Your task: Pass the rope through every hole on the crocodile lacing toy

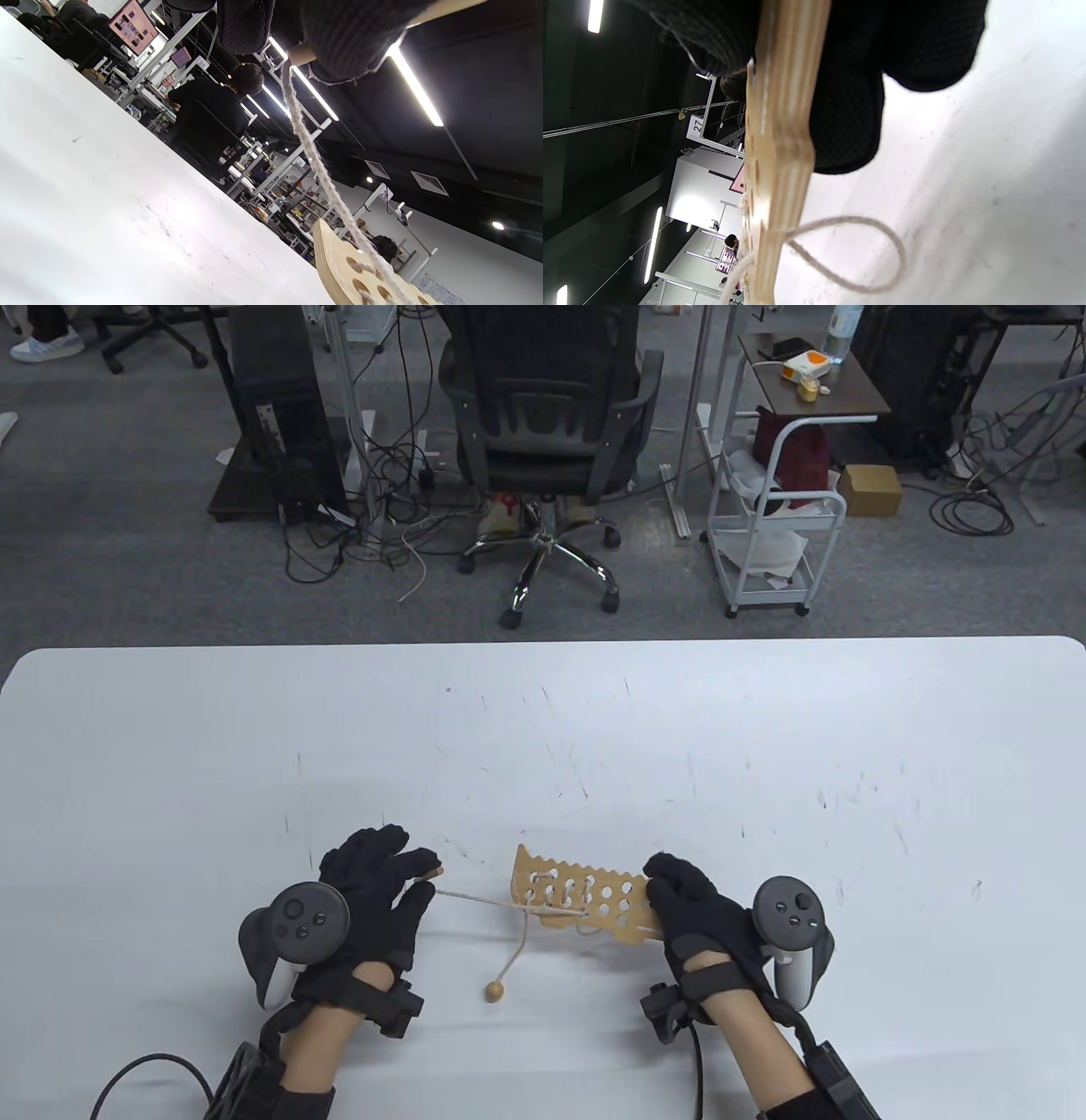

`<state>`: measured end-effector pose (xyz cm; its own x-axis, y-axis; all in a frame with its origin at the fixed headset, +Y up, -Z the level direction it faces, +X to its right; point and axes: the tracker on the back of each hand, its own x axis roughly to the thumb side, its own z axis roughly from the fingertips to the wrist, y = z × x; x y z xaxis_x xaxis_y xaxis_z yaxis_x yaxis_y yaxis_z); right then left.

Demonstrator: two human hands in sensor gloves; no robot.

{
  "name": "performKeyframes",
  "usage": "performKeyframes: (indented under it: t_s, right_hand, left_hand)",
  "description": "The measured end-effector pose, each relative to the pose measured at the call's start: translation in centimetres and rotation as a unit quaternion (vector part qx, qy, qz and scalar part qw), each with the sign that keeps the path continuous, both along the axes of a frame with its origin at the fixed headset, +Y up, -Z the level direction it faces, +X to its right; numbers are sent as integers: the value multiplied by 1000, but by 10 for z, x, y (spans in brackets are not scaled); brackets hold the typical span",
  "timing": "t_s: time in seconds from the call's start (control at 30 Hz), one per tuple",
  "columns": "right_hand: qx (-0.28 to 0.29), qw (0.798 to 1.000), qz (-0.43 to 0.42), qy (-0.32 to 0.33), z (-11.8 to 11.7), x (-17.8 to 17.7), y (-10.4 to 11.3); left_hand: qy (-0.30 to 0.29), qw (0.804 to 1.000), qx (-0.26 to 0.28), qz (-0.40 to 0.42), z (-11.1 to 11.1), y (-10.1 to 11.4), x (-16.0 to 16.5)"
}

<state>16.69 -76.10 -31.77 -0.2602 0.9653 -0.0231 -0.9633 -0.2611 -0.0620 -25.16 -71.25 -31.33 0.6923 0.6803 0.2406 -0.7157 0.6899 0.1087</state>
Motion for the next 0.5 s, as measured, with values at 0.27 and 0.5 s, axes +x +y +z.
performKeyframes:
  t_s: [0.27, 0.5]
  right_hand:
    - [-8, 1000, 12, -26, -6, 14, -5]
    - [-20, 999, 3, -36, -11, 25, -8]
  left_hand:
    - [25, 1000, 12, 10, 0, 5, -12]
    - [52, 998, 24, 20, 0, 10, -28]
